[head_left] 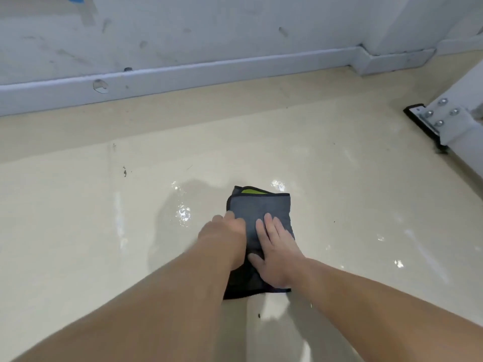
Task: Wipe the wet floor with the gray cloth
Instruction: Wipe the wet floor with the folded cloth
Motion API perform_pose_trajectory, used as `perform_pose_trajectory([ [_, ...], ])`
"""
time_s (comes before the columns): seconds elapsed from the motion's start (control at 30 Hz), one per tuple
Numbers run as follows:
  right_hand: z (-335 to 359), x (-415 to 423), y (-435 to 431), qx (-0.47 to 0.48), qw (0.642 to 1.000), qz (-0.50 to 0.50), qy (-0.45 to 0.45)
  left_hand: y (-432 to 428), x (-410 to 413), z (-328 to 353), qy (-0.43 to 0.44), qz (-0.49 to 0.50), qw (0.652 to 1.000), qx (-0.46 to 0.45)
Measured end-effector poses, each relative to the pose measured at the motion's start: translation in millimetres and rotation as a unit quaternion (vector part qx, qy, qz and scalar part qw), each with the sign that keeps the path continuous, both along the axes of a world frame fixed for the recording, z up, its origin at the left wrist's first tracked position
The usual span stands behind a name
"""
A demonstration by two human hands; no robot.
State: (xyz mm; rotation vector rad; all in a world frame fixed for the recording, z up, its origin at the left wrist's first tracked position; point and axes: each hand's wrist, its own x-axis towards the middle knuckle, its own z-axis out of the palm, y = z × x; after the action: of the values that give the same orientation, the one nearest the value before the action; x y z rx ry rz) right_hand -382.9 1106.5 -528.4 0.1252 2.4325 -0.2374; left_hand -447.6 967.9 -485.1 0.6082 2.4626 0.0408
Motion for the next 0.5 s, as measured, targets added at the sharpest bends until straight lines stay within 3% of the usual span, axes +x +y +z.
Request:
perform_pose_trajectory([
  [0.23, -6, -21, 85, 0.016, 0.998, 0.057, -0.014, 51, 12, 14, 0.025, 0.053, 0.998, -0.023],
  [0.5, -15, 12, 257, 0.012, 0.997, -0.059, 0.049, 188, 68, 4, 0.058, 0.029, 0.994, 0.087],
])
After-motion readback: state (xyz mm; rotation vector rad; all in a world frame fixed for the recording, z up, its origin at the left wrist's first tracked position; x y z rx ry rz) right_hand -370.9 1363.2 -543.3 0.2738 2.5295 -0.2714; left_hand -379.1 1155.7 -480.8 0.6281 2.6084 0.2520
